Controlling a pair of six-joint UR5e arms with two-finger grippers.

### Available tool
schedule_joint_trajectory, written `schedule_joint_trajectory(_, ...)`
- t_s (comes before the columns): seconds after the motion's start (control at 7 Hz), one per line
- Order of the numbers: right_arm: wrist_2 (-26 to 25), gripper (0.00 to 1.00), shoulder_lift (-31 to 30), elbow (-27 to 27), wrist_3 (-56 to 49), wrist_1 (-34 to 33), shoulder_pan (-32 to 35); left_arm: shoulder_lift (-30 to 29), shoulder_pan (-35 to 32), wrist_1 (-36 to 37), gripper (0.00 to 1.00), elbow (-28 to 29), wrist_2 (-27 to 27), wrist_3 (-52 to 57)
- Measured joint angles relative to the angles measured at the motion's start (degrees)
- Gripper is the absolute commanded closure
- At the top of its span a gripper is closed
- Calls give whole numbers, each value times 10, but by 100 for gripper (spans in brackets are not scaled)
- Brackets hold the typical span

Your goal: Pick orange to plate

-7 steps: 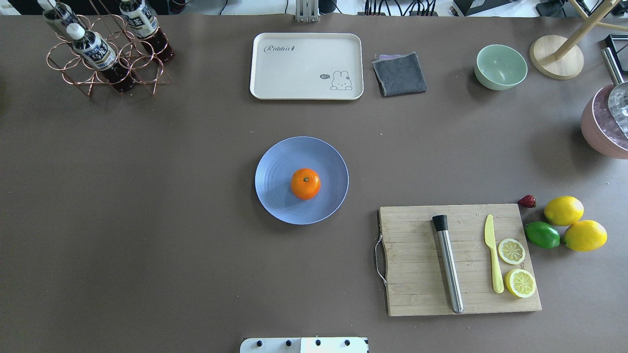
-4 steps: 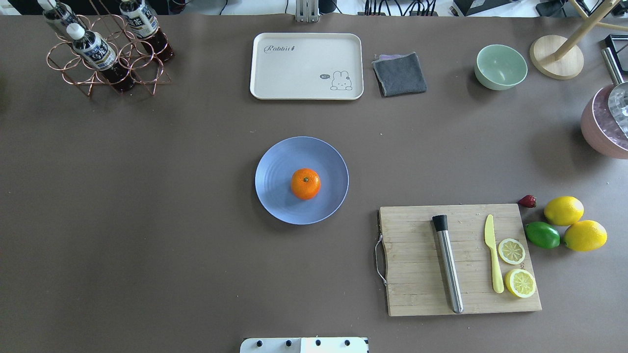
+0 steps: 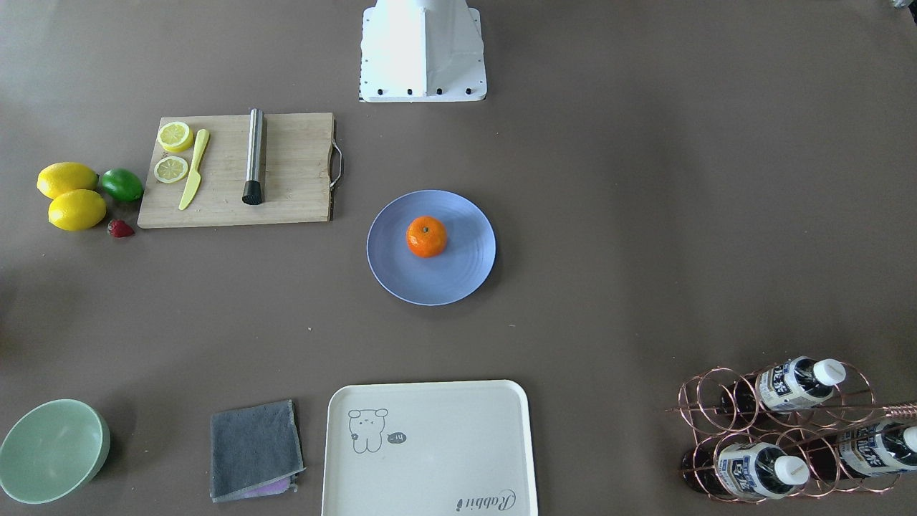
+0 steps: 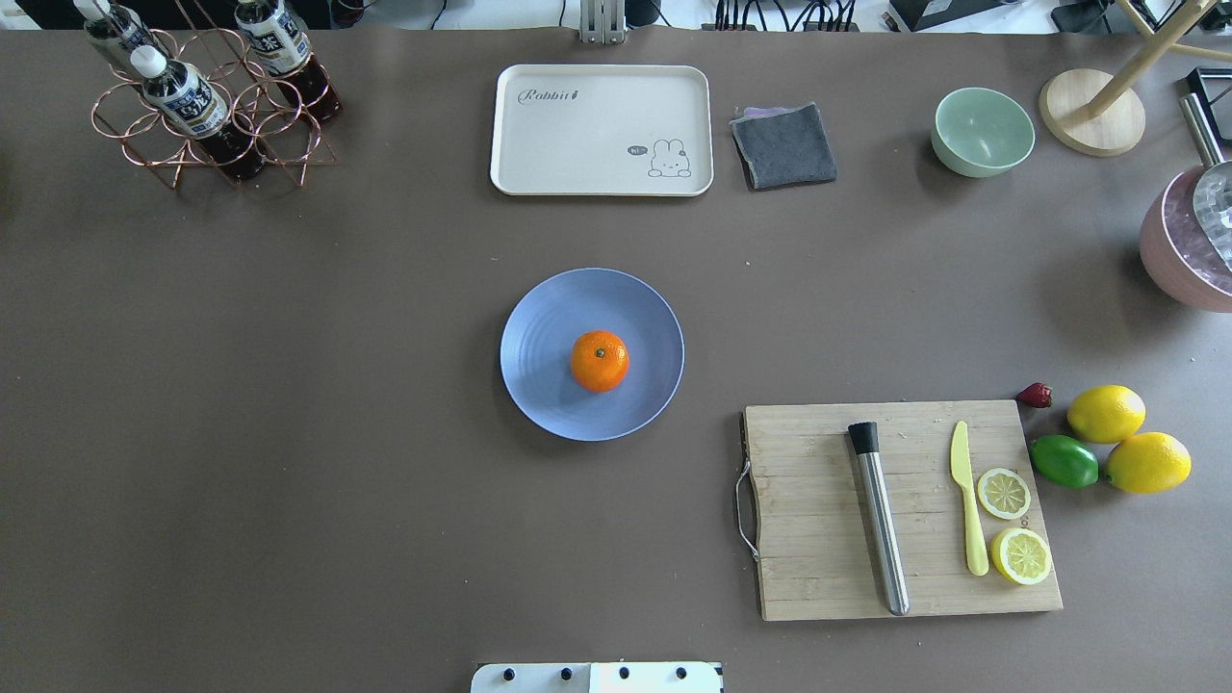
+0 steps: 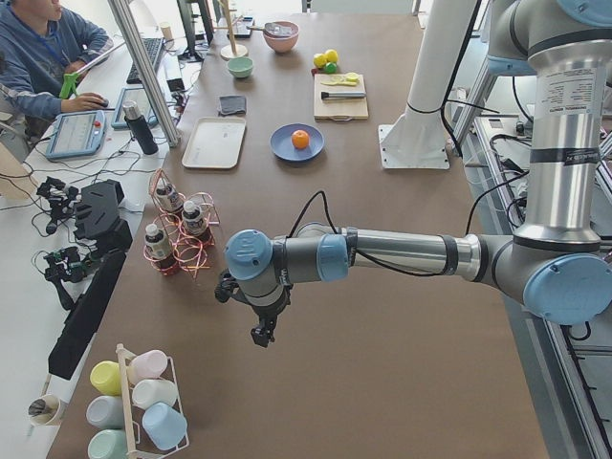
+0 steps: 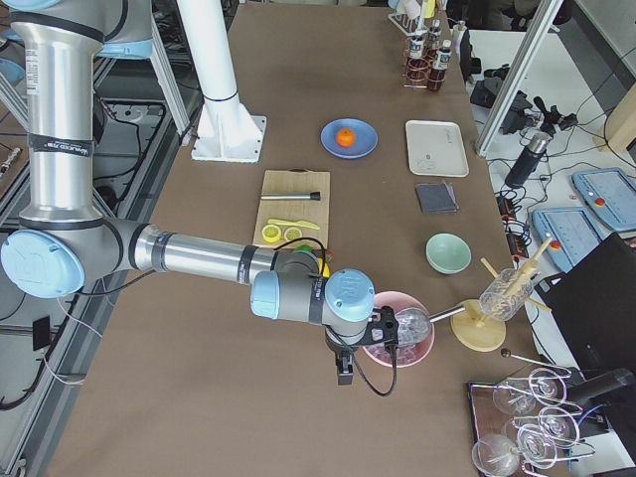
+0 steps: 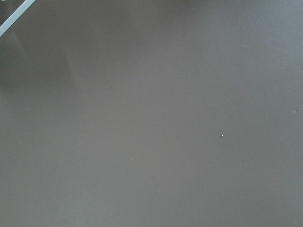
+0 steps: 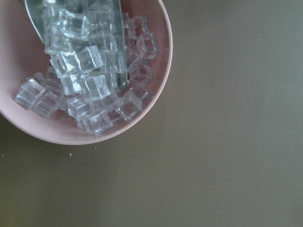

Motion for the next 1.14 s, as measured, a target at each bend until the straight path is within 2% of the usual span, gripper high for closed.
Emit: schedule_joint_trajectory(1.14,14,0,-9,29,0,-15,0,2,-1,3,2,0,0,0)
